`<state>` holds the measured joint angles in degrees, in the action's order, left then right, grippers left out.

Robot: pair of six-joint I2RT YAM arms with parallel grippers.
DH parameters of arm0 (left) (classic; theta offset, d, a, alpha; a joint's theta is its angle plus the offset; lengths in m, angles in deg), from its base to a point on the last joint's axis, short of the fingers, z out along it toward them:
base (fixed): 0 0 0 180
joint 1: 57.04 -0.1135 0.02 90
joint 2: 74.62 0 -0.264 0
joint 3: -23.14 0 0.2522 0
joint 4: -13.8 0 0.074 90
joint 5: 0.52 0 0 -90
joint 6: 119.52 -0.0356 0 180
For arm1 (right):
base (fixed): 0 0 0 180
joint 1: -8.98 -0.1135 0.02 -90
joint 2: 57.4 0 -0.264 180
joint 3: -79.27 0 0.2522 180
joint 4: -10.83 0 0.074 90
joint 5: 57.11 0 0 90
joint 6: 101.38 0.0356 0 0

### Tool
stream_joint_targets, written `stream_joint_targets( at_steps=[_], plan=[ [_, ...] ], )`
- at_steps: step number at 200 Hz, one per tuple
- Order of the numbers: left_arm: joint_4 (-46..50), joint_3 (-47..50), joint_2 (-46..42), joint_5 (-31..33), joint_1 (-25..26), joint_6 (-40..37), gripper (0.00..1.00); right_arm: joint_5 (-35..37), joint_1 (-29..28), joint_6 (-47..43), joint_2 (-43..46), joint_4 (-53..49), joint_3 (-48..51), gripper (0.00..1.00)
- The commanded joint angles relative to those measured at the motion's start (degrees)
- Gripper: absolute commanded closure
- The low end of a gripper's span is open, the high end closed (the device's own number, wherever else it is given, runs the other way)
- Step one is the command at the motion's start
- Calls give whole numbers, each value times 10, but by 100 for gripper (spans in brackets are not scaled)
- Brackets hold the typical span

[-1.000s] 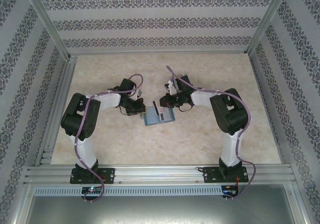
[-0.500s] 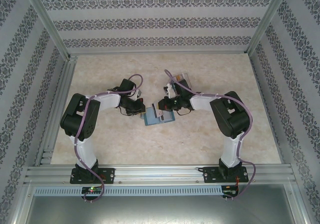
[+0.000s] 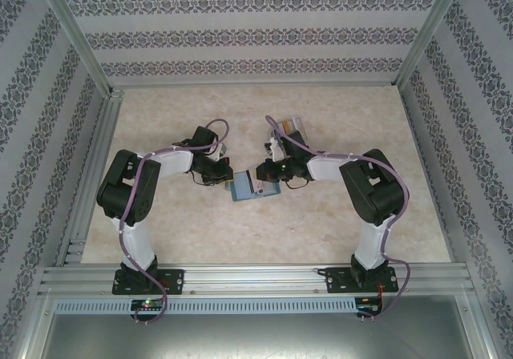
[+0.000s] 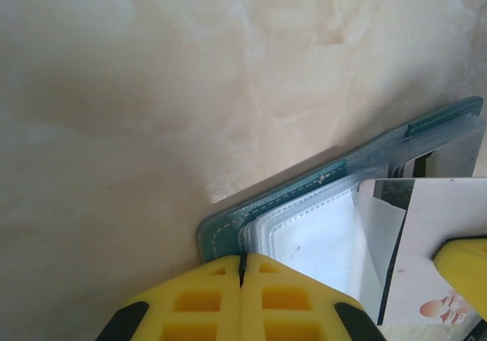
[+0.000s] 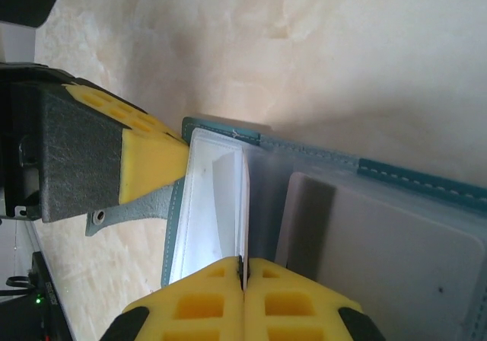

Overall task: Put the credit cards into the card holder
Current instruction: Insert the credit card into the card slot.

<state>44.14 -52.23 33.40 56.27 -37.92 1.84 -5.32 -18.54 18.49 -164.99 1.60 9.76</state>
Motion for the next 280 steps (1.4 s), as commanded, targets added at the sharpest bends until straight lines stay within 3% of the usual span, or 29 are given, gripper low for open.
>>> stream_joint_targets(
  at_steps=[1, 86, 144, 171, 189, 213, 243, 280],
  plan=[
    [17, 14, 9, 31, 0, 2, 100, -2, 1, -5, 8, -20, 14, 100],
    [16, 16, 4, 33, 0, 4, 100, 7, -23, 14, -38, -30, -20, 100],
    [14, 17, 3, 30, 0, 6, 100, 70, -61, 31, -46, -65, -45, 100],
    [20, 17, -1, 33, 0, 3, 100, 85, -60, 27, -28, -88, -45, 91],
    [19, 18, 0, 34, 0, 3, 100, 111, -61, 7, -1, -132, -56, 72],
    [17, 19, -1, 35, 0, 4, 100, 160, -62, -33, 35, -212, -84, 62],
    [14, 20, 1, 33, 0, 6, 100, 176, -60, -61, 50, -276, -119, 56],
    [13, 22, -1, 32, 0, 5, 100, 173, -57, -64, 34, -285, -125, 58]
  ],
)
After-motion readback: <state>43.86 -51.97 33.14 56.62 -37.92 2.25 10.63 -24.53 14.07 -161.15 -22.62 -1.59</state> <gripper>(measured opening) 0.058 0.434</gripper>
